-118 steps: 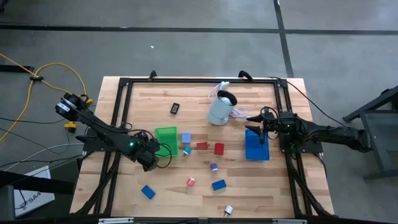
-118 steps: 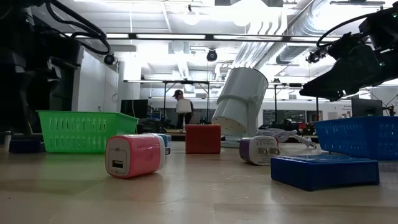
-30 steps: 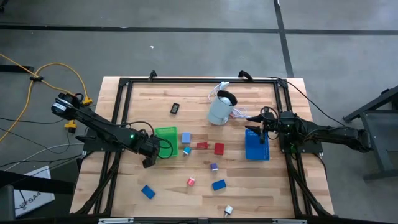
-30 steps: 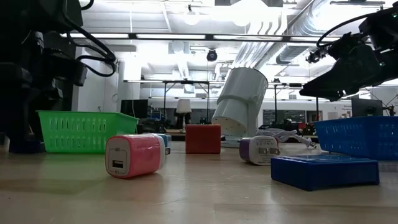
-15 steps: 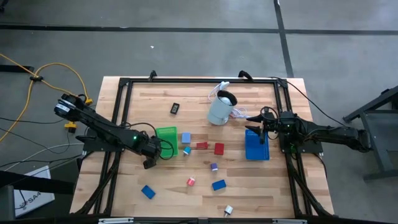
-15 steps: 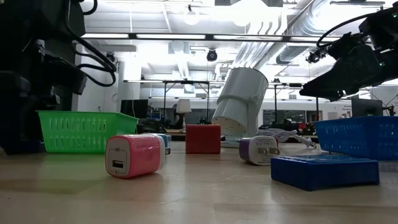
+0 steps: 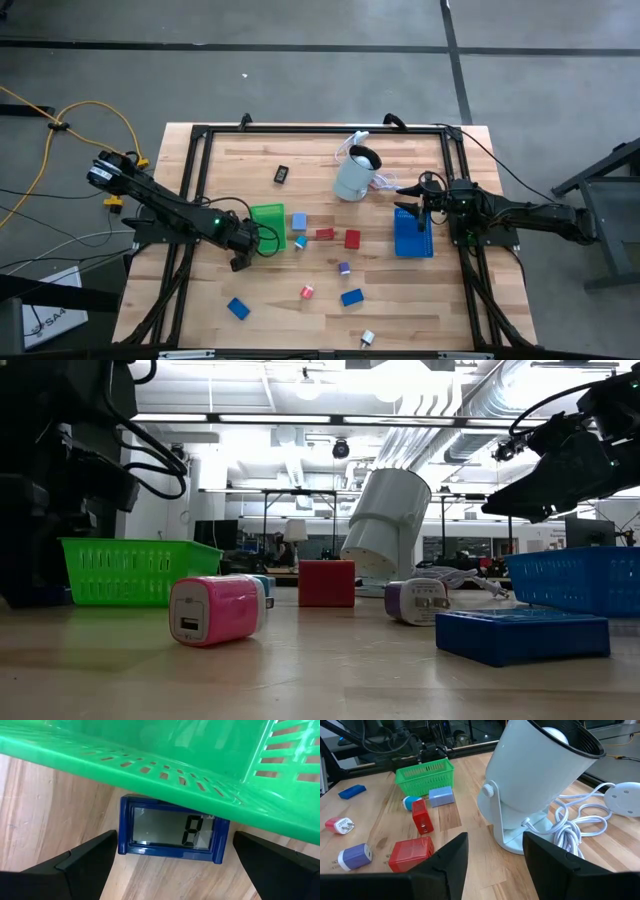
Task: Pick & Place Office items
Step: Put the top left blue digital timer into the green bin
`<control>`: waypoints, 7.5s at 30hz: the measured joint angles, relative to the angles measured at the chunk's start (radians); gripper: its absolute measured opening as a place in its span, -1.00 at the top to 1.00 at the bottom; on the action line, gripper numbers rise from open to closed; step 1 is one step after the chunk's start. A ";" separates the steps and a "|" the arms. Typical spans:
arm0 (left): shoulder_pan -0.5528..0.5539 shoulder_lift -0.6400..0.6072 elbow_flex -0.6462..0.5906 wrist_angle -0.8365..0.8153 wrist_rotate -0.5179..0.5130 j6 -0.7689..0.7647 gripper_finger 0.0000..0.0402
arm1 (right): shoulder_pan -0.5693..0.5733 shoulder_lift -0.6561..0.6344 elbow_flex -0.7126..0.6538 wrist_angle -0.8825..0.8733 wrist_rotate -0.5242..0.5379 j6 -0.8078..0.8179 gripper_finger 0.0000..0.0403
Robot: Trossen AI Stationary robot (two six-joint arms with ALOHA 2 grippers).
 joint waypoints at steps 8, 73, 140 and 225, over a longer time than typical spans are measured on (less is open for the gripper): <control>0.000 0.000 0.000 -0.001 0.000 0.001 -0.95 | 0.000 0.000 0.000 0.000 0.000 0.000 0.13; -0.031 -0.109 -0.003 -0.086 0.061 -0.038 -0.47 | 0.000 0.000 0.000 0.000 0.000 0.000 0.13; 0.313 0.023 0.355 -0.326 0.119 0.550 -0.47 | 0.000 0.000 0.000 0.001 0.000 0.000 0.13; 0.369 0.307 0.353 -0.069 0.084 0.612 -0.47 | 0.000 0.000 0.000 0.004 0.000 0.000 0.13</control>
